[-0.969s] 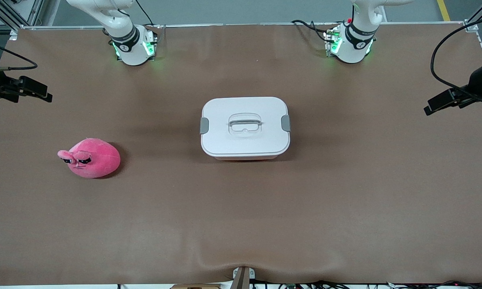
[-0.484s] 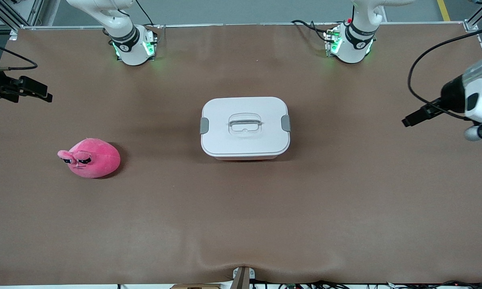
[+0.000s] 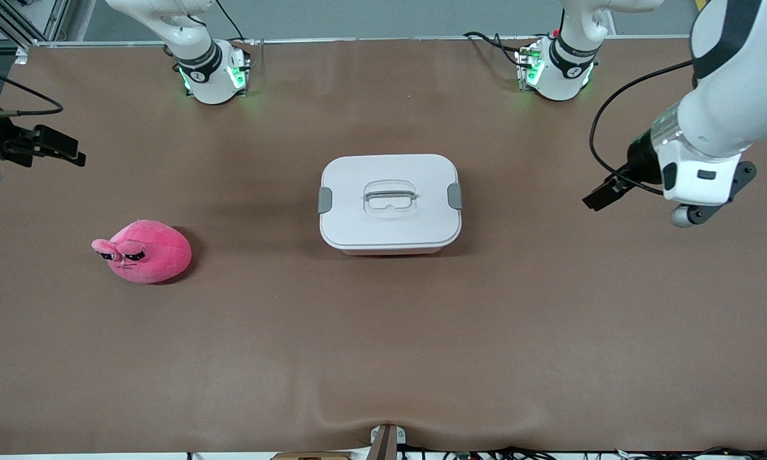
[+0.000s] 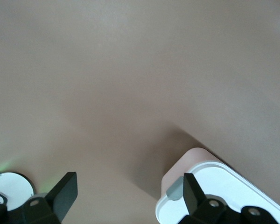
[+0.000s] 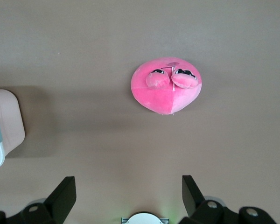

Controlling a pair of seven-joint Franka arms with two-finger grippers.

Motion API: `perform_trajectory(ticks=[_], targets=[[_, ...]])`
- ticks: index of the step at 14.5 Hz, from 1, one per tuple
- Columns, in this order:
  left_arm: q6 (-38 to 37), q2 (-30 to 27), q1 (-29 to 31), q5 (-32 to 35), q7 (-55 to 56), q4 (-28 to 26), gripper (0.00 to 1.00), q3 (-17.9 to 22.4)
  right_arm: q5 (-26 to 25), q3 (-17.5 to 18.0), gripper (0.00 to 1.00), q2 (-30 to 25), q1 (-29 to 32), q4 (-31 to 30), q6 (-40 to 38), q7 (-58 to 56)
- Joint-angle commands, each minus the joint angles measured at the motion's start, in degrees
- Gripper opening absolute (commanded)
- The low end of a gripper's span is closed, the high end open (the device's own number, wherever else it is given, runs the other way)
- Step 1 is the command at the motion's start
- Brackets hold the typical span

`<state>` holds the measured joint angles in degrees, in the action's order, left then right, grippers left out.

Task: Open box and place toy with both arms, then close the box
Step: 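Move the left gripper to the lid handle while the right gripper reaches the toy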

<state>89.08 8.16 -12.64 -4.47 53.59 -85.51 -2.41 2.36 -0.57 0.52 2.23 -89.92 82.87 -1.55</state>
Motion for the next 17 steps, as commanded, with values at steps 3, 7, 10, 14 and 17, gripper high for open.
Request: perform_trajectory(ticks=[3, 7, 10, 14, 17], targets=[[1.3, 1.6, -2.9, -0.9, 8.0, 1.4, 1.0, 0.3, 0.2, 0.5, 1.0, -0.4, 0.1, -3.5, 5.4, -0.6], [2.0, 2.7, -6.2, -0.8, 16.3, 1.5, 1.0, 0.3, 0.2, 0.4, 1.0, -0.7, 0.8, -13.1, 16.5, -6.2], [2.8, 3.4, -7.5, -0.9, 19.6, 1.5, 1.0, 0.3, 0.1, 0.3, 1.0, -0.7, 2.5, -18.5, 24.9, -11.9], [4.7, 4.2, -10.5, -0.9, 26.4, 1.5, 1.0, 0.3, 0.1, 0.3, 1.0, -0.6, 4.4, -24.9, 33.7, -19.9], [5.9, 5.2, -12.8, -0.6, 31.3, 1.4, 1.0, 0.3, 0.0, 0.3, 1.0, 0.0, 4.6, -26.4, 37.7, -30.2]])
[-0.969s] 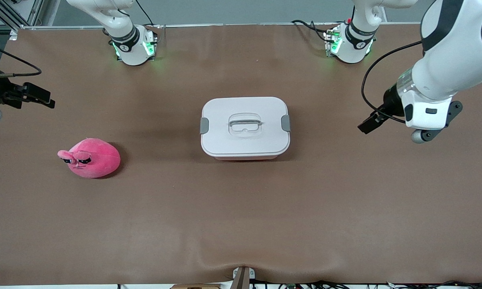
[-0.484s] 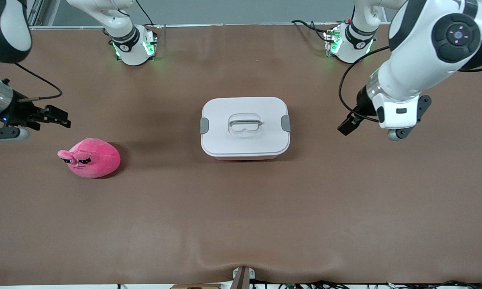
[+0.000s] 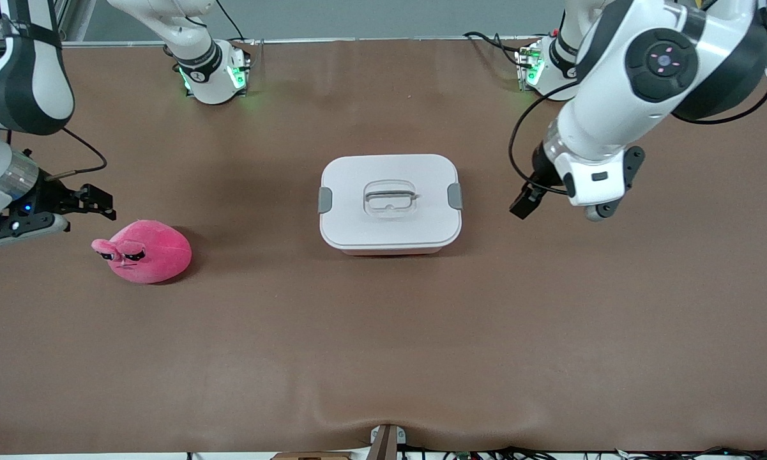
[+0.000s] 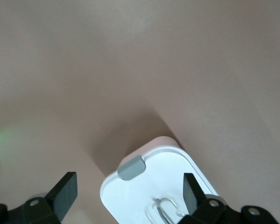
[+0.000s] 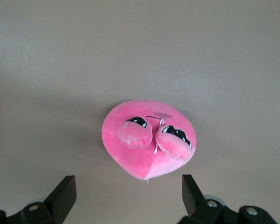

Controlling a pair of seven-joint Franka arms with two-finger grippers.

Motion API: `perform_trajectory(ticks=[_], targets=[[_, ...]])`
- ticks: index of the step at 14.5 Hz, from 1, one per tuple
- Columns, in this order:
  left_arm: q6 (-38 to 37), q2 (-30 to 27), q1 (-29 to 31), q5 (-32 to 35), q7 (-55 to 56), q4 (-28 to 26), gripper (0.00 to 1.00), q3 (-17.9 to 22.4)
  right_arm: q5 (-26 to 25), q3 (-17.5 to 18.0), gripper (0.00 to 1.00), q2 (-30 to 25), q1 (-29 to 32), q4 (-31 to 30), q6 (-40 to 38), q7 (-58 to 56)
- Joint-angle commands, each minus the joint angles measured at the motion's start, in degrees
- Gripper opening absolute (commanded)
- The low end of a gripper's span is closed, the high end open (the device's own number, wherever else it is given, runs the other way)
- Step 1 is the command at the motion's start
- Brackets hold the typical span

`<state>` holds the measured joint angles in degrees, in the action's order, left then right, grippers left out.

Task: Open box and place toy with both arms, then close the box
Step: 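Move the left gripper to the lid handle while the right gripper reaches the toy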

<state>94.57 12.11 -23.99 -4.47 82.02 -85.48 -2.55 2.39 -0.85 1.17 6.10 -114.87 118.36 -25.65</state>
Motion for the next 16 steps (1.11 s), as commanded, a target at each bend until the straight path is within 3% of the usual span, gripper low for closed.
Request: perform_trajectory(ticks=[1, 6, 16], targets=[[0.6, 1.8, -2.2, -0.6, 4.1, 1.5, 1.0, 0.4, -0.1, 0.6, 1.0, 0.1, 1.1, -1.4, 3.4, -10.3], [3.7, 4.0, -6.2, -0.3, 11.5, 1.5, 1.0, 0.5, -0.3, 0.6, 1.0, 4.4, 2.3, -1.3, 7.8, -23.9], [10.4, 8.9, -12.6, -0.4, 28.2, 1.5, 1.0, 0.5, -0.4, 0.9, 1.0, 9.8, -0.3, -1.3, 12.7, -27.8]])
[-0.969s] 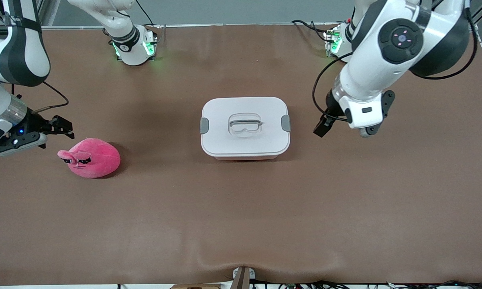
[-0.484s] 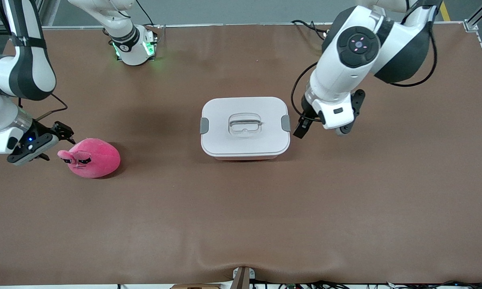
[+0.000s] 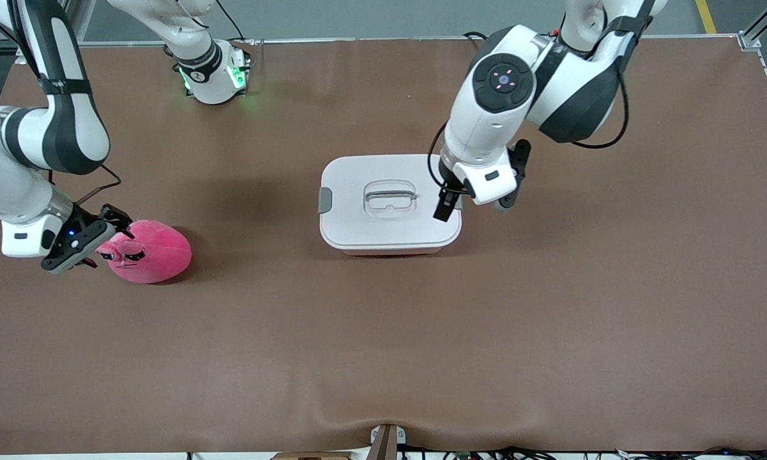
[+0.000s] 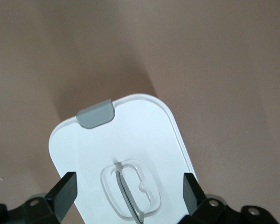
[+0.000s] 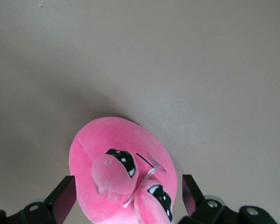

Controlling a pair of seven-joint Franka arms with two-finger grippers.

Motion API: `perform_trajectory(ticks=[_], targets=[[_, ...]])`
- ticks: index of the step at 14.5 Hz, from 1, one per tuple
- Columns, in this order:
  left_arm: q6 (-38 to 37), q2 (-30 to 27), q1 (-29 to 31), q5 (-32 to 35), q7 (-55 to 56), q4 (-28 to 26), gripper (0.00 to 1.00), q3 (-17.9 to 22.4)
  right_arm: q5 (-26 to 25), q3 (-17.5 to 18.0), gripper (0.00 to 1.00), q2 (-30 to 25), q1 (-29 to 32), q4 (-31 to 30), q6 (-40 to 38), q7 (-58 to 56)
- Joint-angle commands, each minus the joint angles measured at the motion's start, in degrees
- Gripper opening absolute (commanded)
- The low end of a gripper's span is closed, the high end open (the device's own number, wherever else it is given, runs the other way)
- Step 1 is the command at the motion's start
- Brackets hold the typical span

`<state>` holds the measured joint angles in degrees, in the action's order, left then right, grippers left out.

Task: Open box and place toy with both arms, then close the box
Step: 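Grasp the lid handle with the left gripper while the right gripper grasps the toy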

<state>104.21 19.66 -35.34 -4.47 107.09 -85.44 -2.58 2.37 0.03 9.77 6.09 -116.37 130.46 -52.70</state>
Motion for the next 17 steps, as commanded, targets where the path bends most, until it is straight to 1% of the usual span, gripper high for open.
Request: perform_trajectory(ticks=[1, 4, 10, 11, 12, 13, 14, 15, 16, 17], targets=[[1.1, 1.5, -1.8, -0.4, 5.0, 1.4, 1.0, 0.5, -0.4, 0.0, 1.0, 1.7, -0.2, 0.2, 0.6, -0.7], [1.1, 2.9, -3.5, -0.3, 9.0, 1.4, 1.0, 0.6, -0.4, 0.0, 1.0, 2.5, -0.1, 0.0, 0.2, -0.7], [4.1, 5.6, -6.5, -0.4, 19.6, 1.4, 1.0, 0.6, -0.4, 0.0, 1.0, 3.8, 0.1, -0.2, -3.7, -0.7], [5.1, 6.1, -7.0, -0.3, 21.1, 1.4, 1.0, 0.6, -0.4, 0.0, 0.75, 3.8, 0.1, -0.2, -4.0, -0.7], [6.3, 6.7, -7.3, -0.2, 22.7, 1.4, 1.0, 0.6, -0.4, 0.0, 0.4, 3.8, 0.1, -0.1, -4.8, -0.6], [7.0, 7.3, -7.9, -0.2, 23.9, 1.4, 1.0, 0.6, -0.4, 0.0, 0.19, 3.8, 0.1, 0.0, -5.0, -0.7], [7.7, 7.8, -8.3, -0.2, 24.5, 1.4, 1.0, 0.6, -0.4, 0.0, 0.09, 3.7, 0.1, 0.0, -5.1, -0.7], [8.1, 8.2, -8.6, -0.2, 25.4, 1.4, 1.0, 0.6, -0.4, 0.0, 0.03, 3.7, 0.1, 0.2, -5.5, -0.7], [8.7, 8.6, -8.7, -0.2, 26.1, 1.4, 1.0, 0.6, -0.4, 0.0, 0.0, 3.6, 0.0, 0.4, -5.8, -0.7], [9.1, 9.1, -9.0, -0.1, 27.1, 1.4, 1.0, 0.6, -0.4, 0.0, 0.0, 3.5, -0.1, 0.4, -6.0, -0.9]])
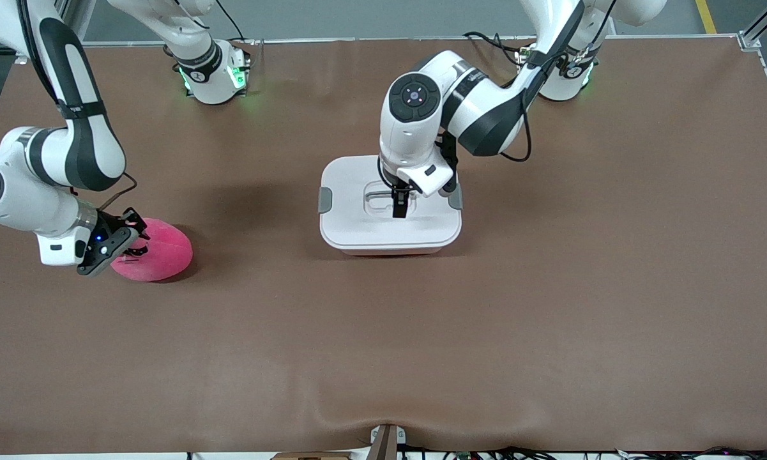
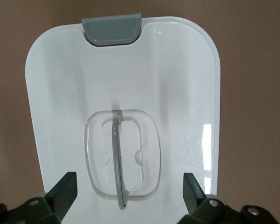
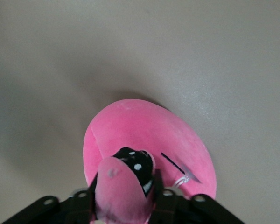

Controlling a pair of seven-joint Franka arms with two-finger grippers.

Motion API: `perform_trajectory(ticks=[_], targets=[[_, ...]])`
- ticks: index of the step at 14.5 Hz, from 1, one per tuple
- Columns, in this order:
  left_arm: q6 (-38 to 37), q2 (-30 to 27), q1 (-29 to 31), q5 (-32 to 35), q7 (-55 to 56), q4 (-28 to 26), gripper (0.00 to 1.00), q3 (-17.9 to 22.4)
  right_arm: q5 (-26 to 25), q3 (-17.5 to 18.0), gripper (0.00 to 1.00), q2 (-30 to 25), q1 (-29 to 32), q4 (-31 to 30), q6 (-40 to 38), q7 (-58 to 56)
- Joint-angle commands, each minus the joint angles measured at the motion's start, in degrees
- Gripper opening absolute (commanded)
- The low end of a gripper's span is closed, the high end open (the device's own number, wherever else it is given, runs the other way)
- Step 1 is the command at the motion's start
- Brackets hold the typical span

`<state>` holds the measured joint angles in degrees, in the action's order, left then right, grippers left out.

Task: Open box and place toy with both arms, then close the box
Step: 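Grasp the lid handle with the left gripper while the right gripper grasps the toy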

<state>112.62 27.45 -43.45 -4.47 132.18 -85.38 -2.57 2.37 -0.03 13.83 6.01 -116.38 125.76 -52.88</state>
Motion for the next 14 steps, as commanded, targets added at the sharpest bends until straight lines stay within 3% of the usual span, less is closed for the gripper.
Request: perform_trajectory(ticks=[1, 9, 10, 13, 14], targets=[[0.8, 1.8, -1.6, 0.2, 2.7, 1.3, 1.0, 0.7, -0.4, 0.0, 0.0, -0.7, -0.1, 0.7, -1.3, -1.5], [1.5, 3.5, -3.5, 4.4, 9.4, 1.3, 1.0, 0.5, -0.7, 0.0, 0.0, -0.7, -0.1, 5.6, -1.3, -8.7], [1.5, 3.5, -3.4, 4.3, 9.5, 1.3, 0.97, 0.5, -0.7, 0.1, 0.0, -0.8, -0.3, 6.2, -1.3, -8.6], [1.5, 3.5, -3.1, 4.3, 11.2, 0.9, 0.72, 0.5, -1.0, 0.1, 0.0, -0.7, -0.6, 7.0, -1.3, -8.9], [1.5, 3.5, -2.9, 4.2, 11.6, 0.8, 0.72, 0.5, -1.0, 0.0, 0.0, -0.9, -0.6, 7.2, -1.3, -8.9]])
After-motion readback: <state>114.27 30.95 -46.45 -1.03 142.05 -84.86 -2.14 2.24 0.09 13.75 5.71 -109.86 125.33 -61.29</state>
